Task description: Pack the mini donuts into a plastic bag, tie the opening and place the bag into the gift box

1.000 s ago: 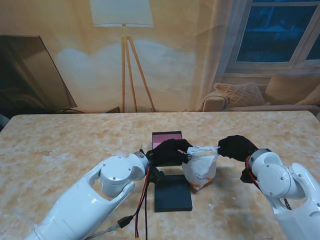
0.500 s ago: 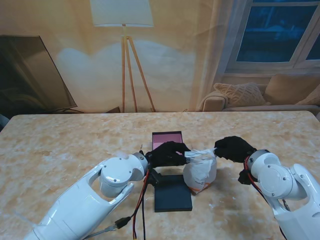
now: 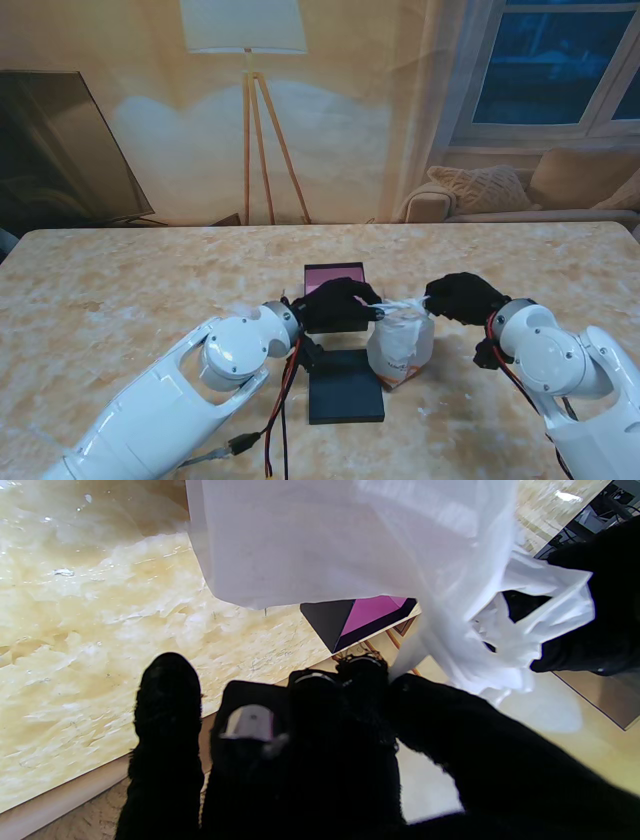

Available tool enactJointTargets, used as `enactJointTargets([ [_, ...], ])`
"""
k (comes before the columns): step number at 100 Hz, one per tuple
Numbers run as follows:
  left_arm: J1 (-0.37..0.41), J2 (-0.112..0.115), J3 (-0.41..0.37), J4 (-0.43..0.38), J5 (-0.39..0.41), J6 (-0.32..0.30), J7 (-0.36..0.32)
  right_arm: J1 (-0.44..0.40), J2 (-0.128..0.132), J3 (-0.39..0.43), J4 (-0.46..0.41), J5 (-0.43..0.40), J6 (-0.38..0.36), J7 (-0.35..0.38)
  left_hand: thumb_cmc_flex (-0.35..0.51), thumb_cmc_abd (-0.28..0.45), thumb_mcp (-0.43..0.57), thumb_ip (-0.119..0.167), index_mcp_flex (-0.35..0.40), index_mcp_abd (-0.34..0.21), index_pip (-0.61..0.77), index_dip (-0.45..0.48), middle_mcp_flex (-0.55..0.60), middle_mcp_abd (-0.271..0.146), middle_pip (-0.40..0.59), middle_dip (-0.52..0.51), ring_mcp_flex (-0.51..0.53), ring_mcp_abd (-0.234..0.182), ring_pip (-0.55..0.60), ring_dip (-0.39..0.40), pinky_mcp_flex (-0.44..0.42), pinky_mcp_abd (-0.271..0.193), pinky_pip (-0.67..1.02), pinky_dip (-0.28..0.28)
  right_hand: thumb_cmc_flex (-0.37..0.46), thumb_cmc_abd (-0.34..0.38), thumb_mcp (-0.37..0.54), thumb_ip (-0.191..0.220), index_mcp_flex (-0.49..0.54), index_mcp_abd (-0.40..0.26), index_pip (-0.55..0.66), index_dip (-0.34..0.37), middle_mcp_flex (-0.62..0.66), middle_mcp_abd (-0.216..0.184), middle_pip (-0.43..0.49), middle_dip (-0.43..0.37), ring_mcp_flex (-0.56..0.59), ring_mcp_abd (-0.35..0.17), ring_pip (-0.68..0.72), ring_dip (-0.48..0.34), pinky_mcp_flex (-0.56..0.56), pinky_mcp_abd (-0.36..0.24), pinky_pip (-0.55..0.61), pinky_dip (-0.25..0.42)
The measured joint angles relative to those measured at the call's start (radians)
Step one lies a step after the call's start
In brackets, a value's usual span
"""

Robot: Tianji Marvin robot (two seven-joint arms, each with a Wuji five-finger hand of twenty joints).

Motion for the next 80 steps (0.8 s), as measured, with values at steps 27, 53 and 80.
enactJointTargets([
  [27, -0.012, 0.000, 0.031, -0.016, 0.065, 0.003, 0.028, 0.001, 0.000, 0.000, 0.002, 0.009, -0.003, 0.002, 0.283, -0.064, -0.113, -0.069, 0.030, -0.131, 0.287, 0.008, 0.001, -0.011, 0.047, 0.004, 0.020, -0.001, 0.001, 0.000, 0.017, 0.003, 0.042, 0.000, 0.000, 0.000, 0.000, 0.000, 0.000, 0.000, 0.000, 0.000, 0.000, 0.000, 0.000, 0.000, 0.000, 0.000, 0.000, 0.000, 0.000, 0.000, 0.000, 0.000],
  [53, 0.014, -0.001, 0.001, -0.032, 0.015, -0.012, 0.017, 0.000, 0.001, 0.003, 0.004, -0.015, -0.010, -0.002, 0.359, 0.000, -0.229, -0.069, 0.016, -0.237, 0.346, 0.009, 0.001, -0.013, 0.049, 0.004, 0.015, -0.001, 0.001, 0.000, 0.006, 0.002, 0.042, 0.000, 0.000, 0.000, 0.000, 0.000, 0.000, 0.000, 0.000, 0.000, 0.000, 0.000, 0.000, 0.000, 0.000, 0.000, 0.001, 0.000, 0.000, 0.000, 0.000, 0.000],
  [80, 0.018, 0.002, 0.000, -0.015, 0.006, -0.066, 0.001, 0.006, 0.000, 0.001, 0.018, -0.027, 0.004, -0.007, 0.358, -0.105, -0.080, -0.110, 0.056, -0.224, 0.410, -0.131, 0.015, -0.031, 0.049, 0.004, 0.014, -0.001, 0.001, 0.000, 0.011, -0.009, 0.041, -0.004, 0.000, 0.000, 0.000, 0.001, 0.005, 0.000, 0.000, 0.000, 0.000, 0.001, 0.000, 0.000, 0.000, 0.000, 0.002, 0.000, 0.000, 0.000, 0.000, 0.000],
])
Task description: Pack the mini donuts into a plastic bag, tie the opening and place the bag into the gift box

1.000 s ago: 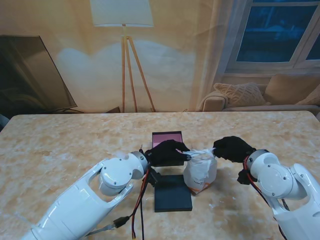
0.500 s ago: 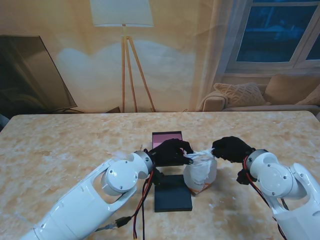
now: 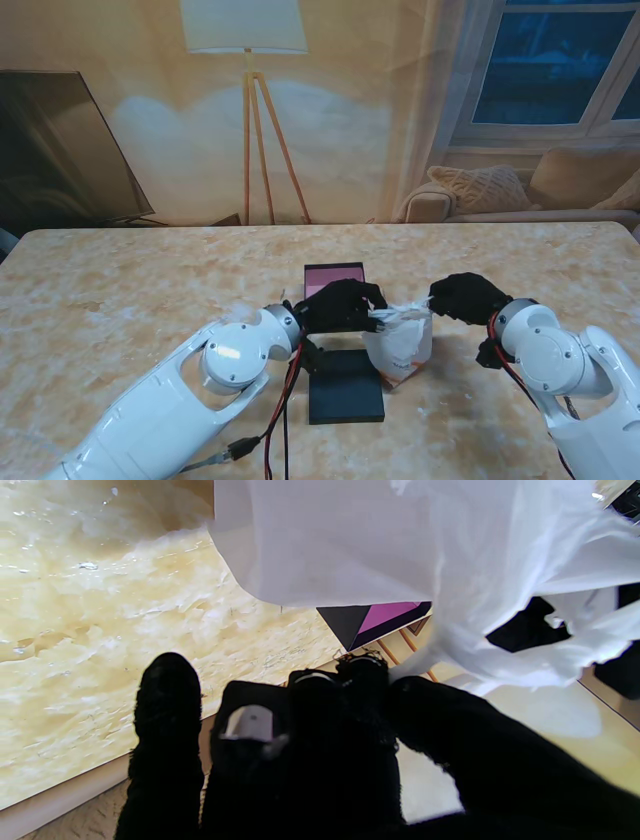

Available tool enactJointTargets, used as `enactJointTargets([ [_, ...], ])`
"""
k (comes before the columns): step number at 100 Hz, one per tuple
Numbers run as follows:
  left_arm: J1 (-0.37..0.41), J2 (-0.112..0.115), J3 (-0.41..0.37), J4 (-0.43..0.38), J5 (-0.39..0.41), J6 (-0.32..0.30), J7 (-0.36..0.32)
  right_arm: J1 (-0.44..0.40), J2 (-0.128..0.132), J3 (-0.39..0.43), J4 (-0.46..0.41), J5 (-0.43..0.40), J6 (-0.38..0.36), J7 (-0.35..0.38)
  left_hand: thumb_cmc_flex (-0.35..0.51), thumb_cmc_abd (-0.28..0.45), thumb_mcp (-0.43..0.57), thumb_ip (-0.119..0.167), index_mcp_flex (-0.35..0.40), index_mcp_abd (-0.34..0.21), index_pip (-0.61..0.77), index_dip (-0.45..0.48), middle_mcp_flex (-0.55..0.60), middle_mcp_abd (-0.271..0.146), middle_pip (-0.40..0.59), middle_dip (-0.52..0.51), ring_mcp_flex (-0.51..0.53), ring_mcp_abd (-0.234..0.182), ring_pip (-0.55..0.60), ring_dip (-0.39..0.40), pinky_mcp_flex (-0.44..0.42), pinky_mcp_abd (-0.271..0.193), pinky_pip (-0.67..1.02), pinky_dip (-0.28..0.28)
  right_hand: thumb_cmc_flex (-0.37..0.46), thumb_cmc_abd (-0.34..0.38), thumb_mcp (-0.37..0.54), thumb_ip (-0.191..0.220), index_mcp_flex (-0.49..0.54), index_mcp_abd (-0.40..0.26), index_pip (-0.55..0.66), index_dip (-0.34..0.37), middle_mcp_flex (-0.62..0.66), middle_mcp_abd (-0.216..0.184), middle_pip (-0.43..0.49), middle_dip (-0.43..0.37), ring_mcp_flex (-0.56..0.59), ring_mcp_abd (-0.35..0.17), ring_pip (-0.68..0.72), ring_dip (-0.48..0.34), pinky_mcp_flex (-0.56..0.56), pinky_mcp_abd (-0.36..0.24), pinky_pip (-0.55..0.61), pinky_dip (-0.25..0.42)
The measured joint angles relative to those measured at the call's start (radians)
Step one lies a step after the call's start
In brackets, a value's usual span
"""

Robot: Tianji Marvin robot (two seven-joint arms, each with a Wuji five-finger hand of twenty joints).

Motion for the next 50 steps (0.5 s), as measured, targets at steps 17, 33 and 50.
enactJointTargets([
  [17, 0.005, -0.001, -0.008, 0.015, 0.001, -0.001, 0.006, 0.004, 0.000, -0.002, 0.008, -0.005, 0.010, 0.003, -0.001, -0.020, 0.037, -0.012, 0.013, 0.004, 0.001, -0.036, 0.013, -0.007, 0.001, 0.000, 0.009, 0.000, 0.000, 0.000, 0.008, 0.000, 0.000, -0.001, -0.001, 0.000, 0.000, 0.001, 0.003, 0.000, 0.000, 0.000, 0.000, 0.001, 0.000, 0.000, 0.000, 0.000, 0.007, 0.000, 0.000, 0.000, 0.000, 0.000],
  [33, 0.013, -0.001, -0.020, 0.023, 0.001, -0.003, 0.015, 0.005, 0.001, -0.007, 0.008, -0.011, 0.023, 0.007, -0.001, -0.020, 0.038, -0.012, 0.013, 0.004, 0.001, -0.038, 0.013, -0.008, 0.001, 0.000, 0.009, 0.000, 0.000, 0.000, 0.015, 0.000, 0.000, -0.001, -0.001, 0.000, 0.000, 0.001, 0.003, 0.000, 0.000, 0.000, 0.000, 0.002, 0.000, 0.000, 0.000, 0.000, 0.008, 0.000, 0.000, 0.000, 0.000, 0.000],
  [50, 0.015, 0.000, -0.022, 0.033, 0.001, -0.010, 0.011, 0.005, 0.001, -0.011, 0.012, -0.016, 0.032, 0.006, -0.001, -0.021, 0.039, -0.012, 0.013, 0.004, 0.001, -0.052, 0.014, -0.008, 0.001, 0.000, 0.015, 0.000, 0.000, 0.000, 0.017, -0.002, 0.000, -0.002, -0.002, 0.000, 0.002, 0.001, 0.004, 0.000, 0.000, 0.000, 0.000, 0.002, 0.000, 0.020, 0.000, 0.000, 0.008, 0.000, 0.000, 0.000, 0.000, 0.000],
])
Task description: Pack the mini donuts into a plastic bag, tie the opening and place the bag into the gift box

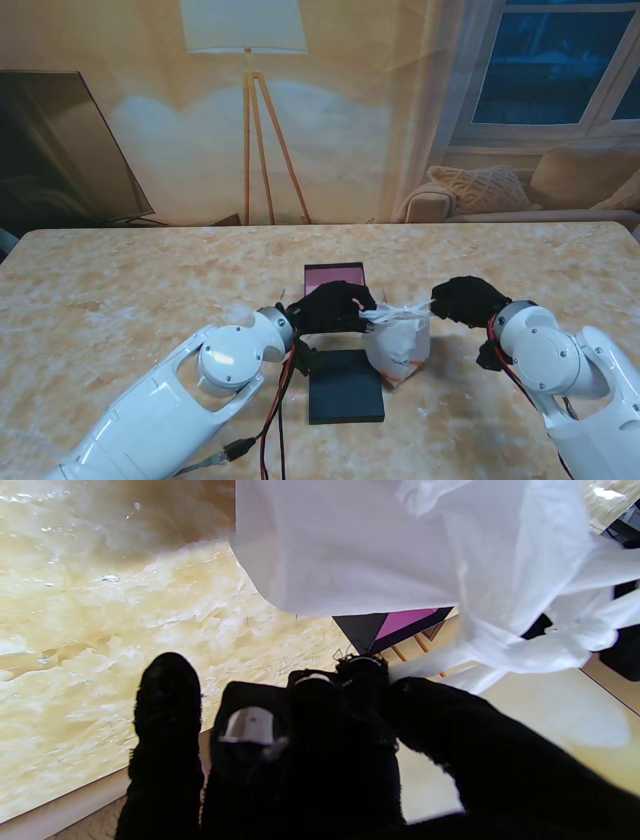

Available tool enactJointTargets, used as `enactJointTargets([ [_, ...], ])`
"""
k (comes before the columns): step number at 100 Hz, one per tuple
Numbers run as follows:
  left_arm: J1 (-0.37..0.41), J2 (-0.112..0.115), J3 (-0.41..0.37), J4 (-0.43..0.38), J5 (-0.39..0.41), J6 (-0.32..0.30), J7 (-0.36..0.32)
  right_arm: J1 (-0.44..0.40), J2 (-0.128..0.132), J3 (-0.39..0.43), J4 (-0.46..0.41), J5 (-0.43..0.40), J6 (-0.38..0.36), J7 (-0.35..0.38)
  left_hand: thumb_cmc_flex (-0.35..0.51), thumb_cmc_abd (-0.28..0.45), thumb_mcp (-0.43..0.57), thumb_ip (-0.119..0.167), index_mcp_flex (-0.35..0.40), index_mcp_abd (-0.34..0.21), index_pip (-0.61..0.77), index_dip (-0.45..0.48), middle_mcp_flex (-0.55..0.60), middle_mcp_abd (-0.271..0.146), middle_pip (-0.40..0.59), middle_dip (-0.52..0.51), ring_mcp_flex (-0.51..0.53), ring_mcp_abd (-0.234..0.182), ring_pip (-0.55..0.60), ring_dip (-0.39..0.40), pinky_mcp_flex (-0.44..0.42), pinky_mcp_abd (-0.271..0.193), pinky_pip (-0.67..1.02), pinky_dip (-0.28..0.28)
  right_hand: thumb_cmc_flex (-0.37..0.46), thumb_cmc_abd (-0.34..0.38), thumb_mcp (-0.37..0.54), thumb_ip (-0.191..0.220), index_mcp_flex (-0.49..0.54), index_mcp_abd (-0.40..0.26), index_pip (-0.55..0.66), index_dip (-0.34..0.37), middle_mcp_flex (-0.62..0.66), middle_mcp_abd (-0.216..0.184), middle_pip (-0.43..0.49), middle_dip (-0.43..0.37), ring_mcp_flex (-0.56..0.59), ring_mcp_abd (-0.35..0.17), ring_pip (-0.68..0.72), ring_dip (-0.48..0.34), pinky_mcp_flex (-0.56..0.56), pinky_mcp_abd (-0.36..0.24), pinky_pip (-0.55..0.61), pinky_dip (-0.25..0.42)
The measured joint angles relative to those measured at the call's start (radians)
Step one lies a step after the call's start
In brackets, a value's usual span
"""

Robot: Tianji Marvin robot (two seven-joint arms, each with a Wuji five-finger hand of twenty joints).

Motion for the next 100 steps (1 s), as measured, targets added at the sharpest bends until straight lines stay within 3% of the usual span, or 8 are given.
enactJointTargets([
  [25, -0.001, 0.006, 0.002, 0.007, 0.010, 0.004, -0.016, -0.002, 0.000, -0.001, 0.002, 0.024, 0.006, 0.001, 0.000, 0.017, -0.037, 0.006, -0.003, 0.008, -0.015, 0.003, 0.008, 0.000, 0.000, 0.000, 0.001, 0.000, 0.000, 0.000, 0.001, -0.012, 0.000, -0.005, -0.009, 0.000, 0.007, 0.013, 0.003, 0.000, 0.002, 0.000, 0.008, 0.004, -0.001, 0.001, 0.000, 0.000, 0.001, 0.000, 0.000, 0.000, 0.000, 0.000],
  [33, -0.003, 0.007, 0.006, 0.005, 0.026, 0.019, -0.016, -0.004, 0.000, -0.001, 0.000, 0.037, 0.002, 0.001, -0.031, 0.030, -0.063, 0.018, -0.045, 0.041, -0.122, 0.037, 0.008, 0.000, 0.000, 0.000, 0.001, 0.000, 0.000, 0.000, 0.001, -0.012, 0.000, -0.005, -0.010, 0.000, 0.007, 0.019, 0.003, 0.000, 0.002, 0.000, 0.010, 0.004, -0.001, 0.001, 0.000, 0.000, 0.001, 0.000, 0.000, 0.000, 0.000, 0.000],
  [40, -0.005, 0.010, 0.012, 0.001, 0.088, 0.019, -0.013, -0.009, 0.000, 0.001, -0.006, 0.037, -0.008, 0.004, -0.117, 0.030, -0.034, 0.018, -0.072, 0.104, -0.282, 0.063, 0.008, 0.001, -0.001, 0.000, 0.003, 0.000, 0.000, 0.000, -0.005, -0.012, 0.000, -0.005, -0.010, 0.000, 0.007, 0.020, 0.003, 0.000, 0.002, 0.000, 0.011, 0.004, -0.002, 0.001, 0.000, 0.000, 0.001, 0.000, 0.000, 0.000, 0.000, 0.000],
  [54, 0.007, 0.015, 0.002, -0.024, 0.122, 0.016, 0.006, -0.013, 0.001, 0.002, -0.014, 0.034, -0.017, 0.008, -0.263, 0.082, 0.052, 0.108, -0.075, 0.190, -0.432, 0.092, -0.006, 0.016, -0.007, -0.001, -0.019, 0.000, 0.000, 0.000, -0.018, -0.012, 0.000, -0.005, -0.010, 0.000, 0.008, 0.020, 0.003, 0.000, 0.003, 0.000, 0.011, 0.004, -0.002, 0.001, 0.000, 0.000, 0.001, 0.000, 0.000, 0.000, 0.000, 0.000],
  [75, 0.019, 0.021, -0.005, -0.057, 0.166, 0.011, 0.019, -0.011, 0.001, 0.000, -0.014, 0.039, -0.017, 0.008, -0.309, 0.094, 0.061, 0.109, -0.074, 0.222, -0.510, 0.092, -0.028, 0.027, -0.029, -0.001, -0.031, 0.001, 0.000, 0.000, -0.026, -0.012, 0.000, -0.005, -0.010, 0.000, 0.008, 0.020, 0.003, 0.000, 0.003, 0.000, 0.011, 0.004, -0.002, 0.001, 0.000, 0.000, 0.001, 0.000, 0.000, 0.000, 0.000, 0.000],
  [100, -0.007, 0.025, 0.040, -0.049, 0.211, 0.010, 0.028, -0.010, 0.001, -0.001, -0.013, 0.044, -0.017, 0.008, -0.334, 0.091, 0.076, 0.109, -0.026, 0.240, -0.524, 0.092, -0.028, 0.030, -0.028, -0.001, -0.028, 0.002, 0.000, 0.000, -0.023, -0.009, 0.000, -0.005, -0.010, 0.000, 0.008, 0.020, 0.003, 0.000, 0.003, 0.000, 0.011, 0.004, -0.002, 0.001, 0.000, 0.000, 0.001, 0.000, 0.000, 0.000, 0.000, 0.000],
])
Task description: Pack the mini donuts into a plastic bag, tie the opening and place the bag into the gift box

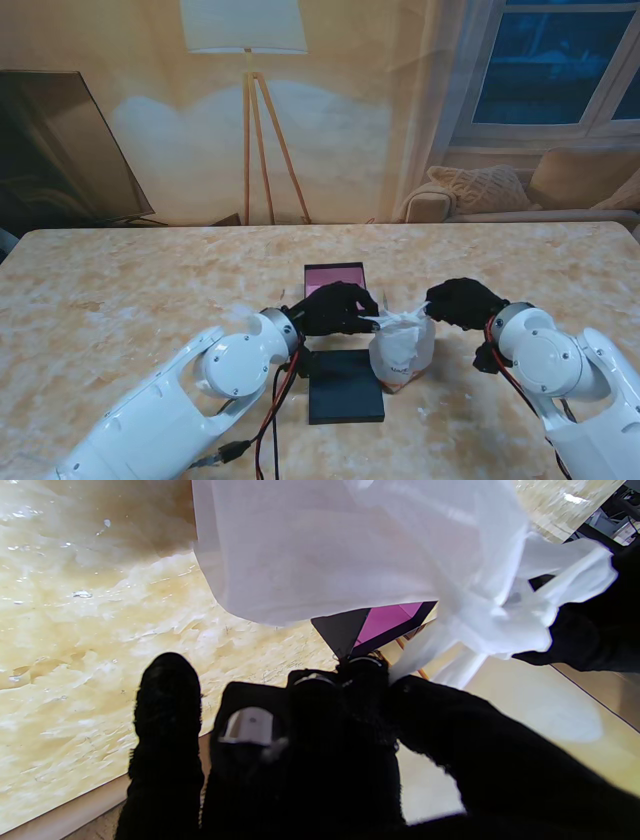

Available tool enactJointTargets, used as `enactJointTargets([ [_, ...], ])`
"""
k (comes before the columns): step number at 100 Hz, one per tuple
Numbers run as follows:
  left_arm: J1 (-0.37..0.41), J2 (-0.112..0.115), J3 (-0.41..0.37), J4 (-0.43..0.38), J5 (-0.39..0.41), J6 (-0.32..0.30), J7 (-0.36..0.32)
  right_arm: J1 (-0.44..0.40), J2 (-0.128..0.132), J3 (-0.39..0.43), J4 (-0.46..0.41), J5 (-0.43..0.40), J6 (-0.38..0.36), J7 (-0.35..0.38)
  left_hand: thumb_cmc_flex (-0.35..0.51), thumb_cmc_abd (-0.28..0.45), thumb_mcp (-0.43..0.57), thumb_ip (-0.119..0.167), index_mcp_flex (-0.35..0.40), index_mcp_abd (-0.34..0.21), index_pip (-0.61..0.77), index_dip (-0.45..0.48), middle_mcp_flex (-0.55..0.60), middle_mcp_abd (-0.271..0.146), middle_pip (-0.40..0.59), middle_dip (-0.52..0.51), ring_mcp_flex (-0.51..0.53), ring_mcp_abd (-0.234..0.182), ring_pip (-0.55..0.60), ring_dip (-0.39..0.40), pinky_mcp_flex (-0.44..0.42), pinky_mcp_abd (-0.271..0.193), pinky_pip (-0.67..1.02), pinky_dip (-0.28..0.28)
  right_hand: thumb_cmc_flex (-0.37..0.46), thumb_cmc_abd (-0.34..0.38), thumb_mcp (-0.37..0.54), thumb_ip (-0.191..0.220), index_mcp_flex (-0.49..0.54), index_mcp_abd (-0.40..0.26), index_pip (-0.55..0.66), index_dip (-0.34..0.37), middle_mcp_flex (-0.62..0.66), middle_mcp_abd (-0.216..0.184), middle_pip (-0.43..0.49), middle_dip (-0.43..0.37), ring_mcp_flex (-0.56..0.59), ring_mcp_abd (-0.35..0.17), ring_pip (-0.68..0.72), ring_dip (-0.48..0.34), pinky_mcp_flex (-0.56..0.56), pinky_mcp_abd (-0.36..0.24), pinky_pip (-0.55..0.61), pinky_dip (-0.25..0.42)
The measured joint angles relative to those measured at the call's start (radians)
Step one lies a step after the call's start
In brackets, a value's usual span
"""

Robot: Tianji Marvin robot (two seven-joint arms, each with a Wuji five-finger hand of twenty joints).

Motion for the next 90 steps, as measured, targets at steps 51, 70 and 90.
enactJointTargets([
  [51, -0.038, 0.006, 0.058, 0.013, 0.124, -0.014, -0.001, 0.004, 0.001, -0.001, 0.001, 0.005, -0.002, 0.006, 0.057, -0.064, 0.059, -0.021, 0.040, 0.005, 0.004, 0.048, 0.002, 0.008, 0.000, 0.000, 0.003, 0.000, 0.000, -0.001, 0.023, 0.018, 0.003, 0.000, 0.000, 0.000, 0.000, 0.000, 0.000, 0.000, 0.000, 0.000, 0.000, 0.001, 0.000, 0.000, 0.000, 0.000, 0.000, 0.000, 0.000, 0.000, 0.000, 0.000],
  [70, -0.038, -0.001, 0.061, 0.013, 0.117, 0.028, 0.018, 0.005, 0.001, -0.001, 0.001, 0.008, -0.002, 0.011, 0.252, -0.058, -0.135, -0.064, 0.039, -0.046, 0.247, 0.027, 0.014, 0.009, 0.026, 0.000, 0.026, 0.000, 0.014, -0.001, 0.025, 0.018, 0.026, 0.000, -0.005, 0.000, 0.011, 0.000, 0.008, 0.000, 0.000, 0.000, 0.002, 0.001, 0.000, 0.000, 0.000, 0.000, 0.000, 0.000, 0.000, 0.000, 0.000, 0.000],
  [90, -0.030, -0.011, 0.051, 0.013, 0.094, 0.042, 0.036, 0.007, 0.001, -0.007, 0.001, 0.009, 0.005, 0.010, 0.295, 0.027, -0.243, -0.053, 0.039, -0.077, 0.327, -0.037, 0.028, 0.007, 0.042, 0.000, 0.040, 0.000, 0.026, -0.001, 0.022, 0.018, 0.031, 0.000, -0.014, 0.000, 0.023, 0.000, 0.009, 0.000, 0.000, 0.000, 0.003, 0.002, 0.000, 0.000, 0.000, 0.000, 0.001, 0.000, 0.000, 0.000, 0.000, 0.000],
])
